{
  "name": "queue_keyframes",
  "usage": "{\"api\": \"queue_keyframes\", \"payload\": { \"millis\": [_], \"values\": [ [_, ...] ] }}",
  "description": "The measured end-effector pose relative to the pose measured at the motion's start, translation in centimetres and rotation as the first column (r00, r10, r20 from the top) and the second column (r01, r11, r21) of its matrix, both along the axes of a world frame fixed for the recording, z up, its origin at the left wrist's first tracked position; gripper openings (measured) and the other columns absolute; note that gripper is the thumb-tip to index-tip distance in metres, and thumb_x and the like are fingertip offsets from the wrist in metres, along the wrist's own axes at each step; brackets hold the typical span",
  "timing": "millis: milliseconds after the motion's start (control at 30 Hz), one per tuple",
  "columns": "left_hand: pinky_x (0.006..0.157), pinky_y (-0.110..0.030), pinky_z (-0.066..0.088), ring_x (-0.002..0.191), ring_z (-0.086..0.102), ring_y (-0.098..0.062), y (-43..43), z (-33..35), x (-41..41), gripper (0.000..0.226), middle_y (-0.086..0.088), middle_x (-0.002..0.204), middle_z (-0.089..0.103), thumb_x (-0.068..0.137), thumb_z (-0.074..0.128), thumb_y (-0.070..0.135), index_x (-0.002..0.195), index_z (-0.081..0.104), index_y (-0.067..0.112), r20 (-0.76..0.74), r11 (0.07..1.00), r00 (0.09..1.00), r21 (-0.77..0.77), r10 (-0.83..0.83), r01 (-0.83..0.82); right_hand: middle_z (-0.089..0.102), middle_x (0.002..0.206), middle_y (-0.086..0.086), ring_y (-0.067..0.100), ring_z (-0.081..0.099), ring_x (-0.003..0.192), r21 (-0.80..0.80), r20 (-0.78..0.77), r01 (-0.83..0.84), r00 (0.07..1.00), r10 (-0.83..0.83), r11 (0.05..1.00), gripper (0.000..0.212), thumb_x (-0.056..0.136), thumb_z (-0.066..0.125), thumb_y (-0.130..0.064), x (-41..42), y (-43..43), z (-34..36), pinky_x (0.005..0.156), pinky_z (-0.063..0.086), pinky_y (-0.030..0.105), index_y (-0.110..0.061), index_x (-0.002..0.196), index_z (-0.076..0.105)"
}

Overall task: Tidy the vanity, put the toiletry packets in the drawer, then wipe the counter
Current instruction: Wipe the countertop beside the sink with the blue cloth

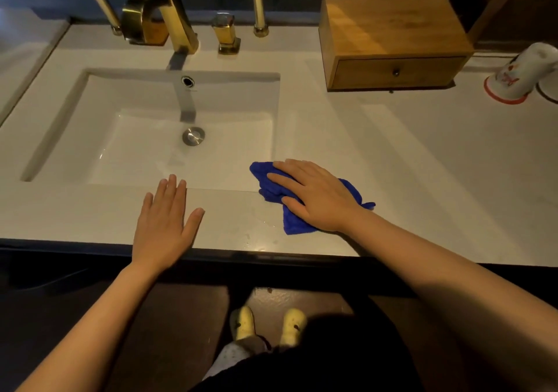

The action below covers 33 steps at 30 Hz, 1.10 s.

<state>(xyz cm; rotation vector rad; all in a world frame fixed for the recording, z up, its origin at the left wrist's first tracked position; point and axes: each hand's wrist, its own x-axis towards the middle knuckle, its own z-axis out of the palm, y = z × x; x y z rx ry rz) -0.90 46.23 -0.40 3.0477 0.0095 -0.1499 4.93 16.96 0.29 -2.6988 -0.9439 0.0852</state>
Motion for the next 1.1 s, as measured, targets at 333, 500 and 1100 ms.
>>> {"api": "queue_keyframes", "payload": {
  "millis": [333, 500, 1100],
  "values": [
    [0.117, -0.044, 0.008, 0.145, 0.01, -0.028, -0.1, -0.2, -0.1, 0.083, -0.015, 0.156, 0.014, 0.086, 0.005, 0.057, 0.146, 0.019, 0.002, 0.017, 1.0, 1.0, 0.0, -0.014, 0.014, 0.042, 0.146, 0.014, 0.031, 0.04, 0.133, -0.071, 0.085, 0.692, 0.722, -0.687, 0.718, 0.06, 0.092, 0.016, -0.037, -7.6, 7.0, -0.3, 0.111, 0.032, 0.045, -0.01, 0.14, 0.037],
    [0.117, -0.044, 0.007, 0.146, 0.01, -0.028, 0.0, -0.3, 0.0, 0.08, -0.016, 0.157, 0.014, 0.086, 0.003, 0.054, 0.146, 0.018, 0.003, 0.015, 0.999, 1.0, -0.022, -0.022, 0.022, 0.028, 0.153, 0.013, 0.031, 0.024, 0.141, -0.127, 0.016, 0.664, 0.744, -0.668, 0.737, 0.056, 0.097, 0.022, -0.037, -6.6, 14.3, -0.4, 0.116, 0.017, 0.047, -0.009, 0.145, 0.023],
    [0.116, -0.046, 0.01, 0.145, 0.014, -0.028, 5.9, 0.0, 0.6, 0.074, -0.014, 0.156, 0.018, 0.089, 0.003, 0.05, 0.146, 0.022, 0.007, 0.022, 0.998, 0.999, -0.046, -0.048, 0.049, 0.062, 0.085, 0.008, 0.024, 0.051, 0.079, -0.097, -0.034, 0.586, 0.806, -0.591, 0.804, 0.049, 0.097, 0.028, -0.044, -0.3, 20.5, 0.3, 0.074, 0.035, 0.036, -0.008, 0.091, 0.061]
  ]
}}
